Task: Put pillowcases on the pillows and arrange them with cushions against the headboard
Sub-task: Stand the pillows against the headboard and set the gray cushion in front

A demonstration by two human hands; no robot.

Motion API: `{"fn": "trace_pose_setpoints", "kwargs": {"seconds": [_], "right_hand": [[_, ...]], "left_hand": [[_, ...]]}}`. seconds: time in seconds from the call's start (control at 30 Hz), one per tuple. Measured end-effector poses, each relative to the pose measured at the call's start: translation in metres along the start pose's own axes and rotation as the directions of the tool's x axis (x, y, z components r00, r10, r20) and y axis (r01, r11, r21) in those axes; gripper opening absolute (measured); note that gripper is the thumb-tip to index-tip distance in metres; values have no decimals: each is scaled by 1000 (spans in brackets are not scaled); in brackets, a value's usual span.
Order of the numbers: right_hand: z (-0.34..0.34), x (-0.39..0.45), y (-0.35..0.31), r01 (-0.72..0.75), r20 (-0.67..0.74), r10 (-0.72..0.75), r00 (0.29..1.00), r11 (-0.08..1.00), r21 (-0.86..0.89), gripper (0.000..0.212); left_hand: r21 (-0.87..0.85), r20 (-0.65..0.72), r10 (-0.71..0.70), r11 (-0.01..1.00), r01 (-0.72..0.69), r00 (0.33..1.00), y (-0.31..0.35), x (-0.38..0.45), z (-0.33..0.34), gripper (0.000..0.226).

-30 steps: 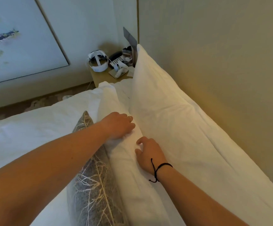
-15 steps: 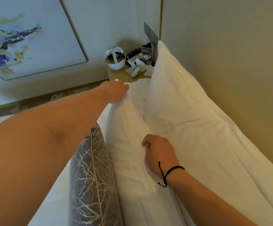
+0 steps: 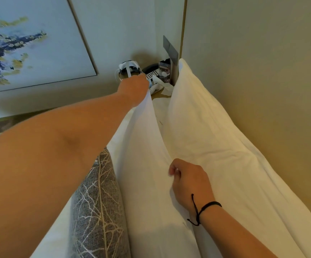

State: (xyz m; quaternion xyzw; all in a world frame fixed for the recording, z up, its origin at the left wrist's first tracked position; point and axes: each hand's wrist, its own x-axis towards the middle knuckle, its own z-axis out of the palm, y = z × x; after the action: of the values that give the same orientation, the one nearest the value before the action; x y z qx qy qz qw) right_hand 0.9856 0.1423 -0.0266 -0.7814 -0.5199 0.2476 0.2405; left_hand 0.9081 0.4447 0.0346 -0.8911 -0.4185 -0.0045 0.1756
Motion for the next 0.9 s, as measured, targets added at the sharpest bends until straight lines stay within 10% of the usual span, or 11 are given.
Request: {"fn": "trace_pose_setpoints", "kwargs": {"seconds": [0.23, 0.5, 0.7, 0.9], "right_hand": [[4, -4, 4, 1, 58, 12, 998, 976, -217, 24], [15, -6, -1, 31, 87, -2, 996, 942, -335, 16], [24, -16, 1, -177, 151, 143, 978, 953, 244, 16], [28, 38, -31, -124, 114, 86, 990, 913, 388, 11]], "left_hand": [[-347, 169, -241, 893, 286, 956, -2, -25, 3, 60], [-672, 192, -383, 620, 405, 904, -22, -207, 17, 44], [-853, 429, -443, 87, 514, 787, 10, -348, 32, 62], [-818, 541, -446, -81, 570, 713, 43, -414, 41, 70]]}}
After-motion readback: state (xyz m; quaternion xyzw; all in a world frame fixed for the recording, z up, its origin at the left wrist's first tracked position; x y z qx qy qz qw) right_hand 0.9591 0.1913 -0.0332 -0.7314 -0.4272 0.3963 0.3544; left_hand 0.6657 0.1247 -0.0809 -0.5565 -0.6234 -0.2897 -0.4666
